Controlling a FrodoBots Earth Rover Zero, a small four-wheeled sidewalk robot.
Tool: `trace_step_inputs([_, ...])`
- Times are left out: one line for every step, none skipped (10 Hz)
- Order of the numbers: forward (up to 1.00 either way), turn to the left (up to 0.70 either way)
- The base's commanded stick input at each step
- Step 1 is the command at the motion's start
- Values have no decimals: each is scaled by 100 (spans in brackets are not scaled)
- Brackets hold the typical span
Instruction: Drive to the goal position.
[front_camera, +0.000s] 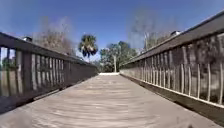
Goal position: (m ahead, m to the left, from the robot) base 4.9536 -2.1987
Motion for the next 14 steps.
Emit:
trace_step_inputs([70,0])
trace_step_inputs([70,0])
trace_step_inputs([70,0])
trace_step_inputs([70,0])
trace_step_inputs([70,0])
trace_step_inputs([70,0])
trace_step_inputs([70,0])
trace_step_inputs([70,0])
trace_step_inputs([70,0])
trace_step_inputs([70,0])
trace_step_inputs([70,0])
trace_step_inputs([70,0])
trace_step_inputs([70,-26])
trace_step_inputs([70,-35])
